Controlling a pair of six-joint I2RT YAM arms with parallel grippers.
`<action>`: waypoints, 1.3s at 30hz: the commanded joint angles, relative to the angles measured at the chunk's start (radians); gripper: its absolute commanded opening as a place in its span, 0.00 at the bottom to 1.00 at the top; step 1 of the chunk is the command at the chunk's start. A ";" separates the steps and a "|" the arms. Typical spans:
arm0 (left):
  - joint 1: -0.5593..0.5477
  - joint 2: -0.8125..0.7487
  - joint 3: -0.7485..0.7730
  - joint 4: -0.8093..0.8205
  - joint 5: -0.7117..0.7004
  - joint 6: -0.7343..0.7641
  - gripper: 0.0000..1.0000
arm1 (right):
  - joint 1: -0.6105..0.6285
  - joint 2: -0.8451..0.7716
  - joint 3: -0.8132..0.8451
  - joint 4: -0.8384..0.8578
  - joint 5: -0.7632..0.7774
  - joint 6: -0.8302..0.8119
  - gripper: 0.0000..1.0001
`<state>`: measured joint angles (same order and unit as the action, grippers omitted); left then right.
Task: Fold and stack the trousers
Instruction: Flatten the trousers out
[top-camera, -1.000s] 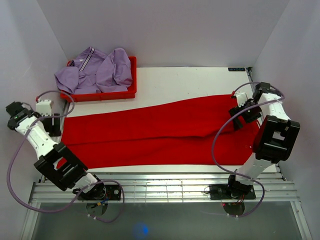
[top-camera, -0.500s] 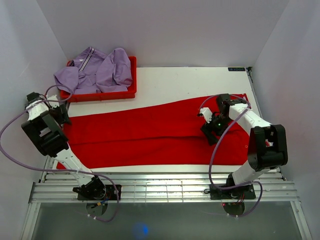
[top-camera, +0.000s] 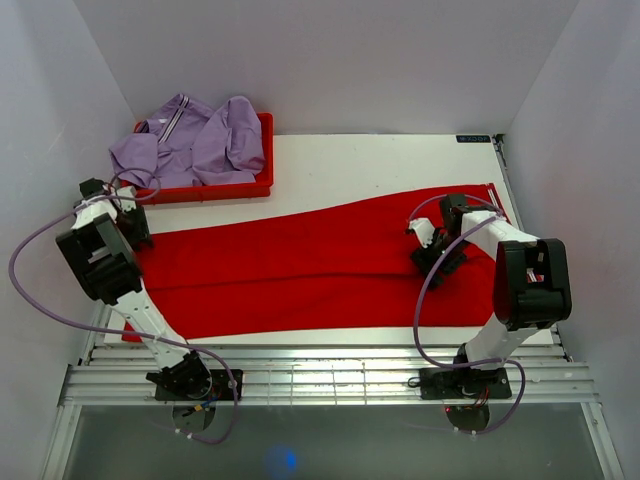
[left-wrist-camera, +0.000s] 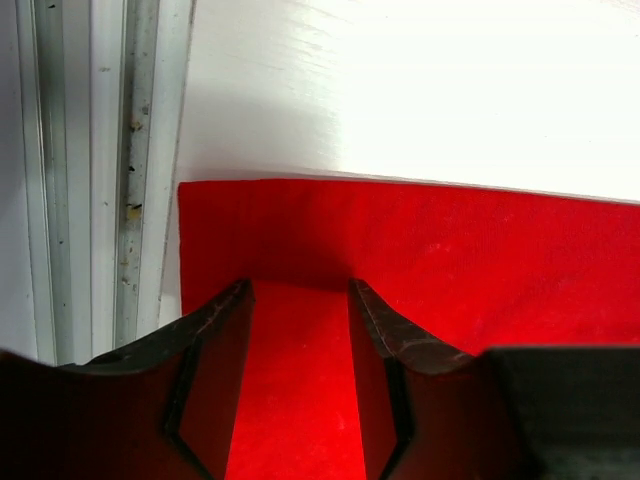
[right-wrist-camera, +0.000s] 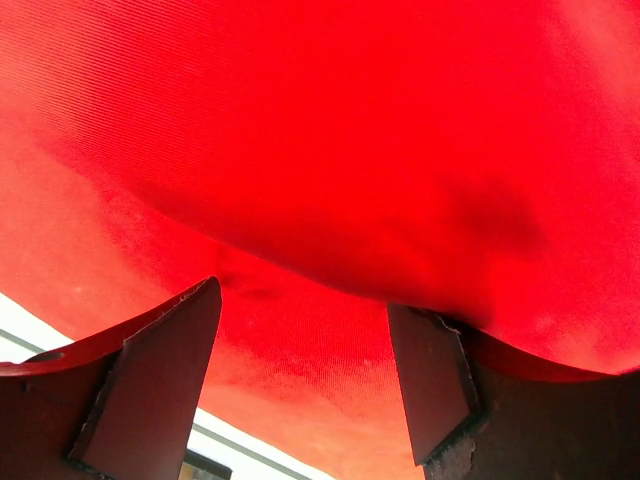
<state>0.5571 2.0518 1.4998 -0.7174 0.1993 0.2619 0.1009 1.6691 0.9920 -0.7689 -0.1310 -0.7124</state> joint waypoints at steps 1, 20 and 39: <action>-0.043 0.016 -0.042 0.049 -0.063 0.002 0.56 | -0.056 0.086 -0.066 0.100 0.125 -0.045 0.74; -0.144 0.223 0.439 -0.022 -0.107 -0.061 0.00 | -0.052 0.089 -0.066 0.089 0.159 -0.090 0.73; -0.171 -0.358 -0.014 -0.333 0.305 0.301 0.69 | 0.250 -0.002 -0.064 -0.016 -0.059 0.062 0.74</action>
<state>0.3920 1.8675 1.5867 -0.9195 0.3828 0.4019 0.2852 1.6672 0.9787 -0.7551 0.0124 -0.7120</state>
